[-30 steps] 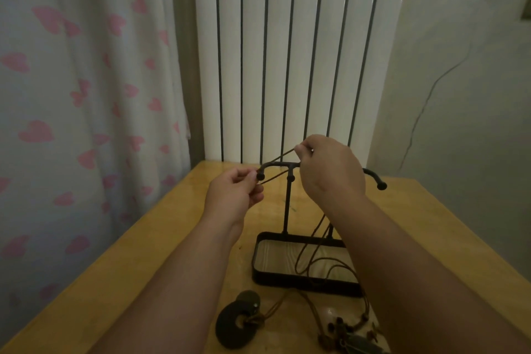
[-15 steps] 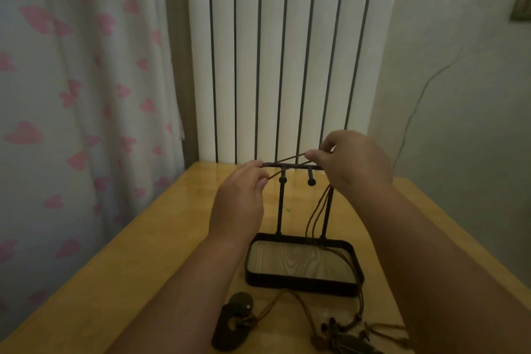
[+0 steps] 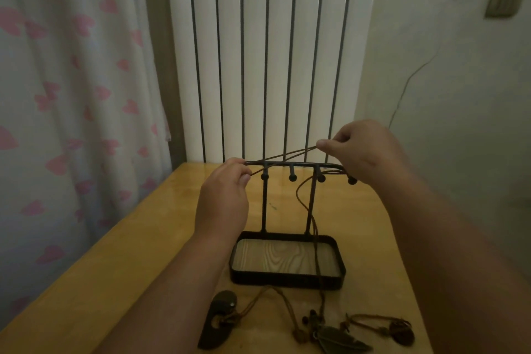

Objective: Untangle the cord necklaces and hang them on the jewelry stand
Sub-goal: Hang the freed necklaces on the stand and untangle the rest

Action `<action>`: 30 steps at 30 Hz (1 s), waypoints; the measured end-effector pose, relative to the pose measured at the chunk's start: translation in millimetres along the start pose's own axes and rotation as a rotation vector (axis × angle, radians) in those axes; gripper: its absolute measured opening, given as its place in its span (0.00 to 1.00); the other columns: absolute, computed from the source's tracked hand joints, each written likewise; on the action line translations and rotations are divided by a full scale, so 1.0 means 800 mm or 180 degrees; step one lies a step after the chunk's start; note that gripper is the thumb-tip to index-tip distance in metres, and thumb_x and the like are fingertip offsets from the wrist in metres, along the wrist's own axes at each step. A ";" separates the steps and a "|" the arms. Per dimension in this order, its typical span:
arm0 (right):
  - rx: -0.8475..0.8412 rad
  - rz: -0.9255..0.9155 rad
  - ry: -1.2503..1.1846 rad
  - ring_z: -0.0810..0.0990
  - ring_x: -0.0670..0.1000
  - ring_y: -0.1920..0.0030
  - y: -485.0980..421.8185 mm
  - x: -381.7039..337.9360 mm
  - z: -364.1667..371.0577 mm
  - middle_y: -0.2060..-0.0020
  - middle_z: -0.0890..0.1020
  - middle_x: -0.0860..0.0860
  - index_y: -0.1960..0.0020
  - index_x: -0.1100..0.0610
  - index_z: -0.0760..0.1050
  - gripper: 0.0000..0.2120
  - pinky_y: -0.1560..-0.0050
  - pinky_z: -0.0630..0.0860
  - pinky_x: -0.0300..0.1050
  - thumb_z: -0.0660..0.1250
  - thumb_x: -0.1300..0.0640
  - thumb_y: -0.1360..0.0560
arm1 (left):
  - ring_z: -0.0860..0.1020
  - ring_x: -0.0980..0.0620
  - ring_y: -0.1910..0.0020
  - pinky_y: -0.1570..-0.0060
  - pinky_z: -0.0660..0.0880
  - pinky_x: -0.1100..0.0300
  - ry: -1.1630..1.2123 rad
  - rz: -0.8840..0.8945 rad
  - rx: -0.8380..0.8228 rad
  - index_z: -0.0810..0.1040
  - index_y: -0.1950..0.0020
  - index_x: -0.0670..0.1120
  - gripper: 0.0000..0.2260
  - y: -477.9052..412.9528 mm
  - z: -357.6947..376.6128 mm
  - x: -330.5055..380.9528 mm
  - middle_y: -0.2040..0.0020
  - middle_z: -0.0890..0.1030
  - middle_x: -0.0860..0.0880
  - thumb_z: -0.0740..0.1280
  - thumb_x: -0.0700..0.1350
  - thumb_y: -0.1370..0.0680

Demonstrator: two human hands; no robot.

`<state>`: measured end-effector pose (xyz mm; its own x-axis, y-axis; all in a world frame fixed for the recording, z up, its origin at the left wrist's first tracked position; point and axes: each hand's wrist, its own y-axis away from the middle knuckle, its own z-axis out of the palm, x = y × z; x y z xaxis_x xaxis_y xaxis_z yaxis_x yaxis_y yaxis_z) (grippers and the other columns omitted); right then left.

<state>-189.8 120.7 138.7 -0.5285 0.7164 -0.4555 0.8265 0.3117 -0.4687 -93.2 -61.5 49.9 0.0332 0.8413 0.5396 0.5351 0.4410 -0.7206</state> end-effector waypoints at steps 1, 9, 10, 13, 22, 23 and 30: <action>-0.0013 0.0009 -0.0106 0.79 0.47 0.65 0.001 0.000 -0.001 0.65 0.80 0.49 0.60 0.49 0.75 0.14 0.67 0.74 0.42 0.65 0.40 0.24 | 0.72 0.63 0.52 0.58 0.66 0.79 0.0014 -0.0031 0.0001 0.82 0.47 0.45 0.08 0.000 0.000 0.002 0.47 0.80 0.54 0.63 0.38 0.19; -0.0440 0.0641 -0.2441 0.64 0.47 0.72 0.014 -0.020 -0.017 0.71 0.70 0.48 0.54 0.57 0.79 0.13 0.72 0.62 0.41 0.65 0.47 0.22 | 0.72 0.62 0.54 0.61 0.66 0.75 0.0054 -0.0173 -0.0013 0.81 0.46 0.46 0.08 0.001 -0.003 0.009 0.48 0.79 0.55 0.63 0.39 0.19; -0.0558 0.0796 -0.2799 0.62 0.47 0.73 0.016 -0.023 -0.020 0.72 0.68 0.48 0.53 0.59 0.78 0.12 0.74 0.60 0.41 0.65 0.50 0.21 | 0.72 0.62 0.54 0.61 0.66 0.75 0.0055 -0.0185 -0.0012 0.81 0.46 0.46 0.08 0.001 -0.003 0.009 0.48 0.79 0.54 0.63 0.39 0.19; -0.0853 0.0947 -0.3545 0.63 0.45 0.75 0.022 -0.025 -0.025 0.73 0.67 0.47 0.52 0.60 0.78 0.09 0.75 0.60 0.38 0.62 0.56 0.21 | 0.72 0.62 0.52 0.60 0.65 0.75 0.0095 -0.0257 -0.0018 0.82 0.45 0.45 0.09 0.002 -0.006 0.011 0.46 0.79 0.54 0.63 0.39 0.19; 0.0315 0.0505 -0.2258 0.75 0.47 0.55 0.023 -0.015 -0.008 0.59 0.79 0.46 0.58 0.49 0.80 0.08 0.57 0.72 0.43 0.65 0.49 0.22 | 0.72 0.61 0.52 0.61 0.64 0.76 0.0143 -0.0353 0.0013 0.82 0.45 0.44 0.09 0.002 -0.005 0.011 0.44 0.80 0.51 0.62 0.39 0.19; 0.0394 0.0453 -0.2105 0.76 0.47 0.53 0.022 -0.011 -0.007 0.57 0.79 0.45 0.57 0.50 0.81 0.08 0.58 0.71 0.41 0.65 0.49 0.22 | 0.73 0.61 0.53 0.61 0.64 0.76 0.0139 -0.0344 0.0013 0.82 0.45 0.44 0.09 0.002 -0.006 0.011 0.45 0.81 0.51 0.62 0.39 0.19; 0.0546 0.0440 -0.1281 0.77 0.43 0.62 0.026 0.020 0.012 0.64 0.79 0.44 0.55 0.50 0.79 0.09 0.62 0.73 0.43 0.64 0.46 0.22 | 0.73 0.60 0.49 0.58 0.64 0.75 0.0144 -0.0415 0.0103 0.82 0.46 0.45 0.09 0.001 -0.003 0.010 0.42 0.81 0.50 0.63 0.39 0.19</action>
<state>-182.8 132.7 114.8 -0.4767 0.4339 -0.7645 0.8685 0.0982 -0.4858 -90.9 -55.0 55.0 0.0035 0.7615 0.6482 0.5098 0.5562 -0.6562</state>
